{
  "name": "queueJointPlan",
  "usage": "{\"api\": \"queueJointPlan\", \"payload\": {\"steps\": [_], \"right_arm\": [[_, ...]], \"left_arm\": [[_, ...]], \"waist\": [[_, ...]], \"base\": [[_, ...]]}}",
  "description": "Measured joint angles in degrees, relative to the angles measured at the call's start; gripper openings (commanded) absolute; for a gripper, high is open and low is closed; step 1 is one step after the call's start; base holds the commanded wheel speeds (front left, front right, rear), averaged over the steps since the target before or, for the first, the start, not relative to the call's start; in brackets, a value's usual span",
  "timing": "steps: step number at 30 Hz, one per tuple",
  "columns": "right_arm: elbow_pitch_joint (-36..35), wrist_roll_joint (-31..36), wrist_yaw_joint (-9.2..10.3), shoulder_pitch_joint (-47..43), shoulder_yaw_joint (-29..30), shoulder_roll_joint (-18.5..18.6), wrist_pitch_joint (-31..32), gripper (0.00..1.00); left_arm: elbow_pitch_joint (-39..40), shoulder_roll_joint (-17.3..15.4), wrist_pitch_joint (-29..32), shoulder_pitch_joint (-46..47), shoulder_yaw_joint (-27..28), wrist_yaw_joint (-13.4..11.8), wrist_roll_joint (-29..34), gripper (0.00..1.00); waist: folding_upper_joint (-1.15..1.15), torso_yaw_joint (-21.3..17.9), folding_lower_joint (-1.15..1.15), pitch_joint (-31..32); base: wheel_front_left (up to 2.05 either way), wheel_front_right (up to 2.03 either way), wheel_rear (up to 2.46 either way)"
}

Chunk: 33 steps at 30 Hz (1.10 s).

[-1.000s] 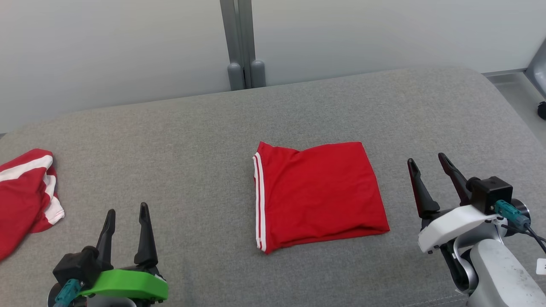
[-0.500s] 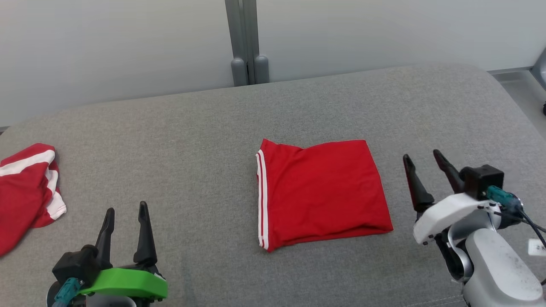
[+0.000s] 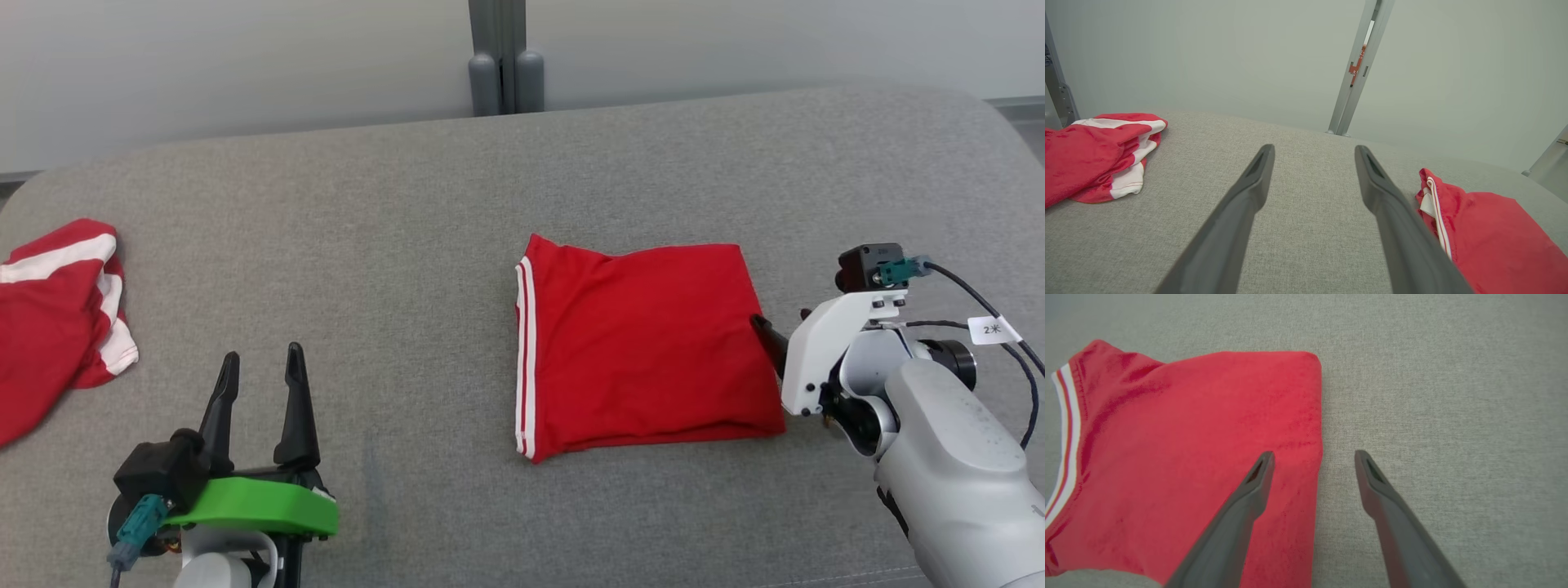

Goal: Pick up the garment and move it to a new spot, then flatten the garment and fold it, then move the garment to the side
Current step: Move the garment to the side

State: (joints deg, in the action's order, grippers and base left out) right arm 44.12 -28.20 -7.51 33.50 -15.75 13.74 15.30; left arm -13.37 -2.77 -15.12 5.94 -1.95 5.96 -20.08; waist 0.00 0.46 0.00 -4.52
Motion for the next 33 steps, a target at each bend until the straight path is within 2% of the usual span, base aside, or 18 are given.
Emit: {"api": "queueJointPlan", "payload": {"steps": [11,12,13,14,20,25,31,33], "right_arm": [[9.3,0.7,-0.01,3.7,-2.3,-0.5,3.8,1.00],[9.5,0.6,0.01,4.1,-3.1,-0.4,4.5,0.51],[9.4,0.6,0.04,4.4,-3.8,-0.2,4.9,0.18],[9.1,0.9,0.03,4.8,-5.3,0.3,5.1,0.00],[4.8,3.0,-0.11,8.1,-14.6,4.1,8.5,0.00],[-2.0,2.8,-0.05,13.8,-21.0,10.1,11.8,0.00],[-8.7,-0.2,-0.04,18.6,-21.7,17.8,14.5,0.00],[-10.2,-0.2,-0.04,19.3,-21.6,21.7,15.7,0.00]], "left_arm": [[0.3,0.0,0.0,3.0,-1.5,0.3,0.0,1.00],[0.3,0.0,0.0,3.0,-1.6,0.3,0.0,1.00],[0.4,0.0,0.0,3.0,-1.6,0.3,0.0,1.00],[0.5,0.0,0.0,3.0,-1.6,0.3,-0.1,1.00],[1.3,0.0,0.0,3.0,-2.0,0.3,-0.4,1.00],[2.6,0.0,0.0,3.3,-1.9,0.3,-0.7,1.00],[3.6,0.0,0.0,4.3,-2.0,0.3,-1.0,1.00],[4.2,0.0,0.0,5.2,-2.1,0.6,-0.8,1.00]], "waist": [[0.00,4.0,0.00,-4.6],[0.00,4.4,0.00,-4.9],[0.00,4.6,0.00,-5.1],[0.00,4.8,0.00,-5.4],[0.00,4.4,0.00,-6.3],[0.00,2.4,0.00,-6.7],[0.00,-1.0,0.00,-7.7],[0.00,-2.8,0.00,-8.6]], "base": [[0.00,0.00,0.00],[0.00,0.00,0.00],[0.00,0.00,0.00],[0.00,0.00,0.00],[0.00,0.00,0.00],[0.00,0.00,0.00],[0.00,0.00,0.00],[0.00,0.00,0.00]]}}
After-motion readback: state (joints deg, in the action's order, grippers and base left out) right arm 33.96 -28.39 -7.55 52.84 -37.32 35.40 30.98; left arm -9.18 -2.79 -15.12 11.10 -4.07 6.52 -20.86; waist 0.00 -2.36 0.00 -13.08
